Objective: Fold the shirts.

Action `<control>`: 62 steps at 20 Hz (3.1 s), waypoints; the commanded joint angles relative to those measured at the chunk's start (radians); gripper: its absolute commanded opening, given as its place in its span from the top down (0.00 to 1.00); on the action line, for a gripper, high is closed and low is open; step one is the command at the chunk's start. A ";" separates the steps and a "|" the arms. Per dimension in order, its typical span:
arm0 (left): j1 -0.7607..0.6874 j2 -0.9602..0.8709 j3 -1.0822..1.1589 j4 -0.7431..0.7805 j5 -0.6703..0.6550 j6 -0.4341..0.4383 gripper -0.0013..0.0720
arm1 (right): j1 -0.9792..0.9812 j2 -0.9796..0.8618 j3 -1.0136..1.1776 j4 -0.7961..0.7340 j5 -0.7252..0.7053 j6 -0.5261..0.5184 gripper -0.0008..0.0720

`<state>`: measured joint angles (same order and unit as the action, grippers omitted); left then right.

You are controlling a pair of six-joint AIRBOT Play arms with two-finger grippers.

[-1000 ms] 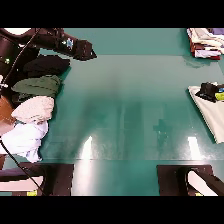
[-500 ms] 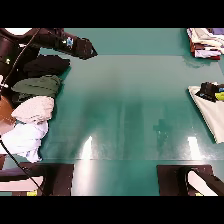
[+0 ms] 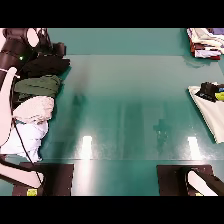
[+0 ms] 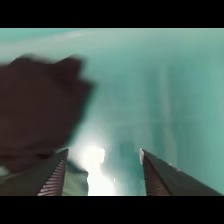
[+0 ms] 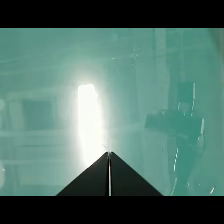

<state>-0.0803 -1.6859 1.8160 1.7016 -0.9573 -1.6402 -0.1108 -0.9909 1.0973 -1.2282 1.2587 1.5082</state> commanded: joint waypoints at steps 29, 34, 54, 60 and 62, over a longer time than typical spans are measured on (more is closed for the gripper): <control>-0.346 0.507 0.207 -0.009 -0.297 0.035 0.95 | 0.003 0.001 0.495 0.006 -0.072 -0.010 0.96; -0.630 0.446 -0.110 -0.223 -0.206 -0.028 0.95 | 0.003 0.001 0.507 0.007 -0.035 -0.010 0.96; -0.067 0.102 -0.508 -0.543 -0.080 0.048 0.14 | 0.003 0.001 0.415 0.008 0.048 -0.009 0.96; -0.067 0.008 -0.507 -0.743 0.056 0.051 0.23 | 0.003 0.001 0.340 0.007 0.053 -0.009 0.96; -0.067 0.008 -0.507 -0.743 0.087 0.051 0.69 | 0.003 0.001 0.306 0.007 0.054 -0.009 0.96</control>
<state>-0.1520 -1.6608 1.3128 1.0138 -0.9352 -1.5913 -0.1085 -0.9905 1.4422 -1.2209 1.3094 1.4986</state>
